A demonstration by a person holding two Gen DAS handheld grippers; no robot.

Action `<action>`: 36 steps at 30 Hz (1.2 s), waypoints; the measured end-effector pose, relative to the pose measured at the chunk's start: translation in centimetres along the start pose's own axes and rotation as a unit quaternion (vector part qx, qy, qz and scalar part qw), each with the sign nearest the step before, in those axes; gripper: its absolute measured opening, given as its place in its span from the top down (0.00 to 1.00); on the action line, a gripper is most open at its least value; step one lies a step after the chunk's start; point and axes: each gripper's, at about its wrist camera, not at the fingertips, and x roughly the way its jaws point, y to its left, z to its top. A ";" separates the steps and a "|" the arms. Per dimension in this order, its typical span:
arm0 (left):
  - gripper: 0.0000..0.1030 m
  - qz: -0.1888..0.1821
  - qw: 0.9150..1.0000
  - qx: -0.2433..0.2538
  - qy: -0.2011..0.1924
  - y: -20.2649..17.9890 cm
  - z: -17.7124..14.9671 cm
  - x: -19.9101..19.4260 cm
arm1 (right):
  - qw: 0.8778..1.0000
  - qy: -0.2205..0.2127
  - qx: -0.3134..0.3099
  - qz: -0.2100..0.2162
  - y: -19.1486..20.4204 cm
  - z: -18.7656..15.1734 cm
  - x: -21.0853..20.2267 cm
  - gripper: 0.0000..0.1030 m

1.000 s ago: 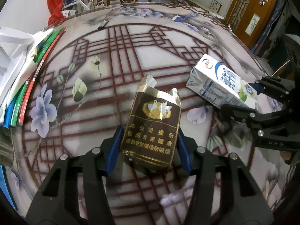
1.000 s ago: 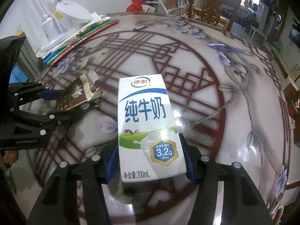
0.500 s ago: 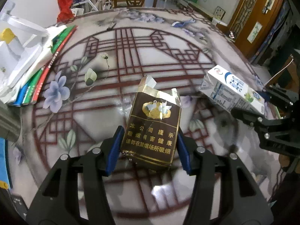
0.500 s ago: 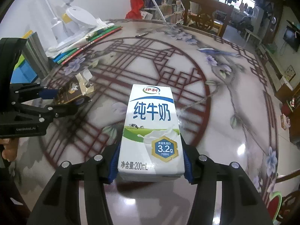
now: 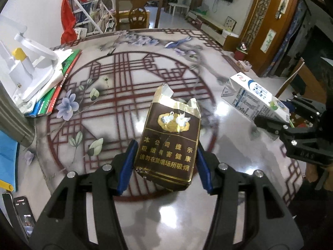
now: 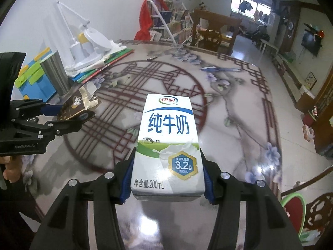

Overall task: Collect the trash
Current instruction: 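Carry the milk carton and cigarette pack over the red bin and open both tools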

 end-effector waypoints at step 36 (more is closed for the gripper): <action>0.50 -0.124 0.982 0.139 0.016 -23.8 5.1 3.7 | 0.982 -0.046 0.147 -0.110 -18.6 -10.2 -12.7 0.50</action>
